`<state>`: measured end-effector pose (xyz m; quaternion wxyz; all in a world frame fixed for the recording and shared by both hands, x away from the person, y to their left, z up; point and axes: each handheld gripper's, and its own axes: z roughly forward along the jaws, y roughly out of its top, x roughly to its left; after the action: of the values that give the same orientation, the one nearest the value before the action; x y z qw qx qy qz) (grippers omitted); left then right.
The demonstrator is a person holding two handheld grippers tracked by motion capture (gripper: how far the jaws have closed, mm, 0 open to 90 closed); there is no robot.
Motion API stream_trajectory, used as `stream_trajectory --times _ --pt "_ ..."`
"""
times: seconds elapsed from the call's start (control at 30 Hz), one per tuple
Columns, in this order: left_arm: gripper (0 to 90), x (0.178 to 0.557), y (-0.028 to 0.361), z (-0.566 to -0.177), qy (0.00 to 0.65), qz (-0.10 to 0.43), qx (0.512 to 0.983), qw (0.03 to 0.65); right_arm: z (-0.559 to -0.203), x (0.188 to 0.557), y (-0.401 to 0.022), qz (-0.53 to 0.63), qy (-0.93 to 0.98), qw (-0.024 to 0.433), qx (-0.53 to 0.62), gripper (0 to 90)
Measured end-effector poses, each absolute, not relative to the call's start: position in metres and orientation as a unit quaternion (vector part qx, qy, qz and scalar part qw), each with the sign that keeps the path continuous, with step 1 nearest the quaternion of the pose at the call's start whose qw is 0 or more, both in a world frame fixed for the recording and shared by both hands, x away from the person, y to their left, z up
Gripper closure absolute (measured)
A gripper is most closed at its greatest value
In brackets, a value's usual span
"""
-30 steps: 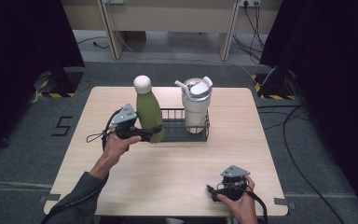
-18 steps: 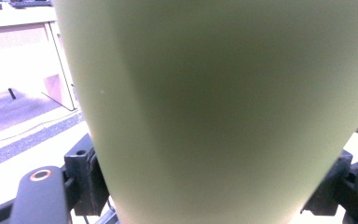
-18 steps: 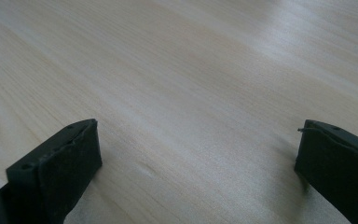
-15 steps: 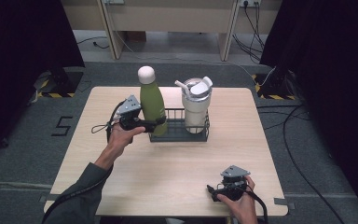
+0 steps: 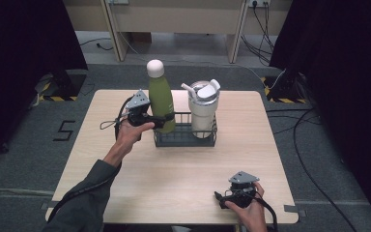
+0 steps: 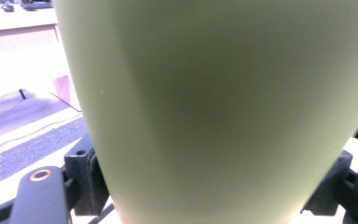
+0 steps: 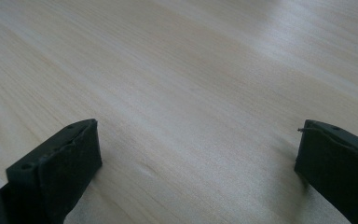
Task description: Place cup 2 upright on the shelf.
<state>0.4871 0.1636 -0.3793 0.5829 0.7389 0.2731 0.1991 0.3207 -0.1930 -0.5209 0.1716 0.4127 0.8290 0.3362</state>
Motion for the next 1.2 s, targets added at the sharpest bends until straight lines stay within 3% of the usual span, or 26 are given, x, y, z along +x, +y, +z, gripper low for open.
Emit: stream_trajectory --times 1.2 --pt "20.5 0.522 0.144 -0.418 0.299 0.202 0.745 0.561 -0.521 0.321 -0.193 0.337 0.829 0.172 0.413 0.4"
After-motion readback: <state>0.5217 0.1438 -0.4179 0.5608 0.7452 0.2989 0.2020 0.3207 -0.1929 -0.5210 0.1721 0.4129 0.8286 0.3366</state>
